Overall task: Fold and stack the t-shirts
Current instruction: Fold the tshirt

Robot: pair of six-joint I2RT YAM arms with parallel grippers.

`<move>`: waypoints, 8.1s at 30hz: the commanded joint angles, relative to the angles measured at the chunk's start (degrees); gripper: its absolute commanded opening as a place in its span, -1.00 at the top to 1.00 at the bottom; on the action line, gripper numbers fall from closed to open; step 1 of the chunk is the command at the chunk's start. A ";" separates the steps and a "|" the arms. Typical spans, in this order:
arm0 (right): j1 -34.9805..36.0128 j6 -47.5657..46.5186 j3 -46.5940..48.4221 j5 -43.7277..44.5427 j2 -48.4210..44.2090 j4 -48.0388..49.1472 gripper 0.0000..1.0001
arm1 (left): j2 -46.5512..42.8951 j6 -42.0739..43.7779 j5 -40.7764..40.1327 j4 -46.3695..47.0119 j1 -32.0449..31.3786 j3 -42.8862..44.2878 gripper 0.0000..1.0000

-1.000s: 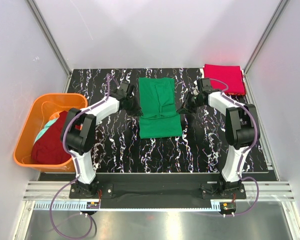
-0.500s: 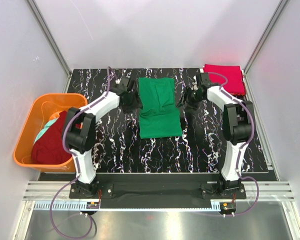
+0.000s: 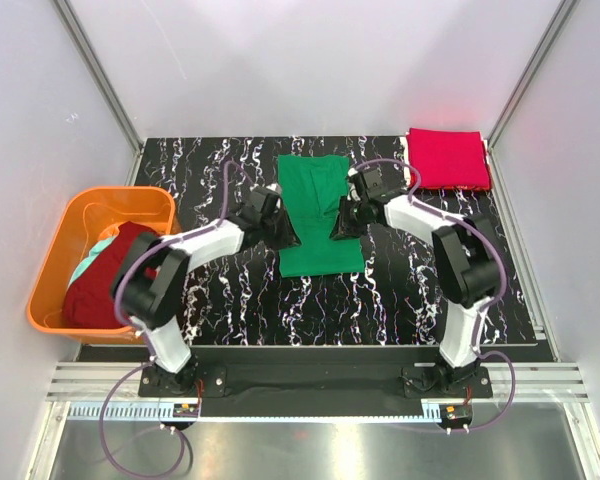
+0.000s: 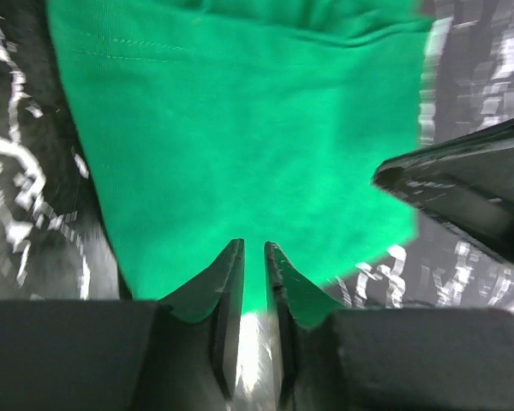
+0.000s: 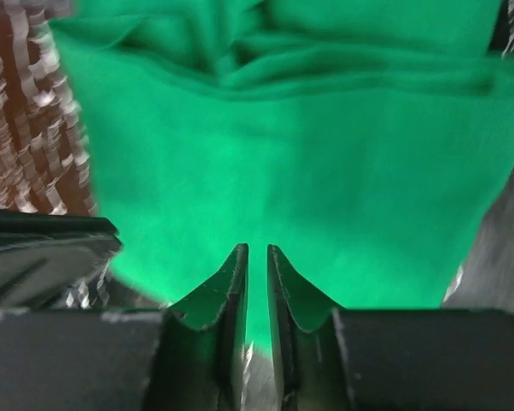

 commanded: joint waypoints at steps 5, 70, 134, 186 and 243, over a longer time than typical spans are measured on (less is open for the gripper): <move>-1.11 -2.65 7.50 1.66 6.94 2.20 0.51 | 6.51 0.37 1.35 4.96 0.49 8.50 0.67; -15.17 -5.30 13.04 -13.79 4.40 3.24 1.00 | 6.60 1.08 8.90 8.64 13.06 13.25 1.00; -13.24 -6.00 -17.10 -0.52 -15.98 -4.49 -0.19 | -17.03 -0.50 -11.65 -2.25 -6.10 -14.51 -0.32; -15.79 11.31 -34.68 -10.89 -10.38 18.08 -0.22 | -6.06 -37.50 -11.32 11.10 -5.49 -31.31 0.21; 26.13 20.81 -29.51 15.91 -59.19 -21.11 1.00 | -50.52 -44.47 -41.12 -42.78 -49.19 -16.55 1.00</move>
